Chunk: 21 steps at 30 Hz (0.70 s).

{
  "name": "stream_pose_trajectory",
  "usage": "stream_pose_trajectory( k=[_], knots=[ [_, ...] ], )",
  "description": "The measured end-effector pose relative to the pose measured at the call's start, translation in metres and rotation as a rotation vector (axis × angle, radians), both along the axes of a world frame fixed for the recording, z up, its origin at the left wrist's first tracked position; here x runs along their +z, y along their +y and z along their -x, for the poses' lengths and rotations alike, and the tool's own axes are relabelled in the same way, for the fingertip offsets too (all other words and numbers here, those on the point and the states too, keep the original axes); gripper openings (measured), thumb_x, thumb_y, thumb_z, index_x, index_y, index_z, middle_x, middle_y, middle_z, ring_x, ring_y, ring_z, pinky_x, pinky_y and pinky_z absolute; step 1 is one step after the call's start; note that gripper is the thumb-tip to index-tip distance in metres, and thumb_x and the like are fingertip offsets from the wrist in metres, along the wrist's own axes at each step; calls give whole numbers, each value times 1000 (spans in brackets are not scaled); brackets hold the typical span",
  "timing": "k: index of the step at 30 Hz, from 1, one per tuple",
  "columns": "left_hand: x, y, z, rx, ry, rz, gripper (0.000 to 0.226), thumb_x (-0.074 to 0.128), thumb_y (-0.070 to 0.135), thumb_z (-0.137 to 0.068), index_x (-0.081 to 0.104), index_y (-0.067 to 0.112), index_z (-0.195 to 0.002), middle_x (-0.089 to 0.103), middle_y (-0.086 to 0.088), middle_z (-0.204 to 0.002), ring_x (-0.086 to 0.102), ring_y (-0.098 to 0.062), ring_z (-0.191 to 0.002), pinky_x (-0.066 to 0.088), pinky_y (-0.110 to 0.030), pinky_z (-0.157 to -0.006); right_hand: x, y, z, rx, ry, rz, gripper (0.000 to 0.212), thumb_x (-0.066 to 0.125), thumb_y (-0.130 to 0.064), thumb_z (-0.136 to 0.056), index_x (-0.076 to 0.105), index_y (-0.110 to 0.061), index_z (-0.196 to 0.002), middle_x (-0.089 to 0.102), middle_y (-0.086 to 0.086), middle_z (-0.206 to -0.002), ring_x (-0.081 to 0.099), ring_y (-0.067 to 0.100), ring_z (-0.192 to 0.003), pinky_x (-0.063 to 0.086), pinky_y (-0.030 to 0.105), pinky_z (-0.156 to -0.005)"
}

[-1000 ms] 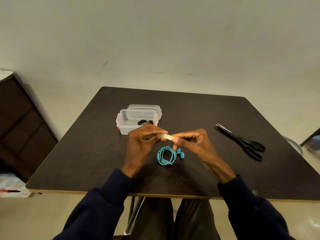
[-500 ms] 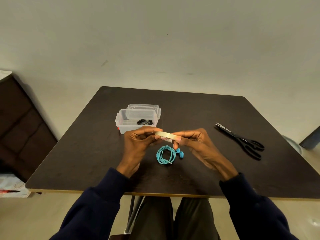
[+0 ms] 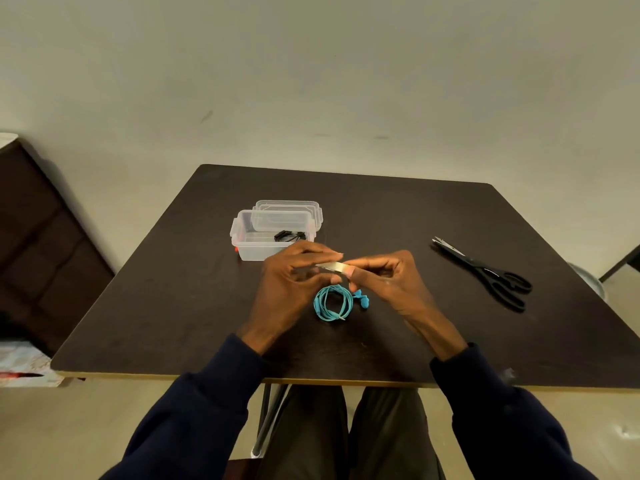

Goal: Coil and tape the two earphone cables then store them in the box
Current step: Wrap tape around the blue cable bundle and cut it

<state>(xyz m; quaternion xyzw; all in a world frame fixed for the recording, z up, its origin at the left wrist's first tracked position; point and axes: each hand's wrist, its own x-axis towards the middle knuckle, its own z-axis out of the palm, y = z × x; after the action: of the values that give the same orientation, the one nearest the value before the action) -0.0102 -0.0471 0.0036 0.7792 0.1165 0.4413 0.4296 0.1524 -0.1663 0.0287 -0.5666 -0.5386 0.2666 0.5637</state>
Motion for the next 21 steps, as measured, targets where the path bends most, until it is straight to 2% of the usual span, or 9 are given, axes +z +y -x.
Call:
stream_pose_trajectory(
  k=[2,4,6,9,15,18,21],
  knots=[
    [2,-1,-3,30,18,-56,24,77,14,-84,78,9,-107,73,-5,-103,68,-11,-98,55,-19,-83,-2,2,4,8,-11,-13,13,74,-16,-88,79,-15,-99,78,4,-81,74,21,-73,61,30,-74],
    [2,-1,-3,19,-26,-3,19,76,12,-85,78,6,-103,74,-6,-97,70,-17,-92,59,-28,-80,-2,2,4,2,30,-18,11,75,-17,-87,80,-16,-97,77,7,-81,74,23,-74,60,30,-74],
    [1,0,-3,-4,-70,89,16,77,10,-84,79,6,-100,76,-5,-95,71,-21,-91,59,-33,-81,-2,1,1,11,59,-10,12,75,-14,-88,80,-10,-97,76,9,-77,72,21,-73,56,26,-73],
    [1,-1,-4,-4,-87,125,16,80,9,-81,79,8,-97,77,-3,-93,72,-20,-91,58,-32,-83,-1,1,-3,45,68,17,16,71,-9,-90,76,-1,-102,75,9,-75,71,18,-73,54,24,-75],
    [-3,5,-4,-55,-135,218,23,82,15,-77,79,5,-98,77,-7,-94,72,-27,-93,59,-50,-86,3,-3,-6,112,97,40,22,67,-15,-90,75,-5,-108,75,9,-80,71,18,-76,56,27,-78],
    [-5,7,-3,-91,-165,298,24,82,18,-75,79,7,-97,77,-9,-95,71,-29,-95,60,-49,-85,4,-3,-7,137,113,53,26,64,-15,-91,72,-3,-112,75,9,-83,71,19,-79,55,27,-80],
    [-8,10,-3,-134,-198,418,24,82,12,-75,78,4,-97,75,-13,-96,71,-32,-97,62,-45,-82,3,-3,-6,155,146,57,28,64,-17,-90,72,-4,-114,75,10,-84,71,19,-80,55,27,-81]
  ],
)
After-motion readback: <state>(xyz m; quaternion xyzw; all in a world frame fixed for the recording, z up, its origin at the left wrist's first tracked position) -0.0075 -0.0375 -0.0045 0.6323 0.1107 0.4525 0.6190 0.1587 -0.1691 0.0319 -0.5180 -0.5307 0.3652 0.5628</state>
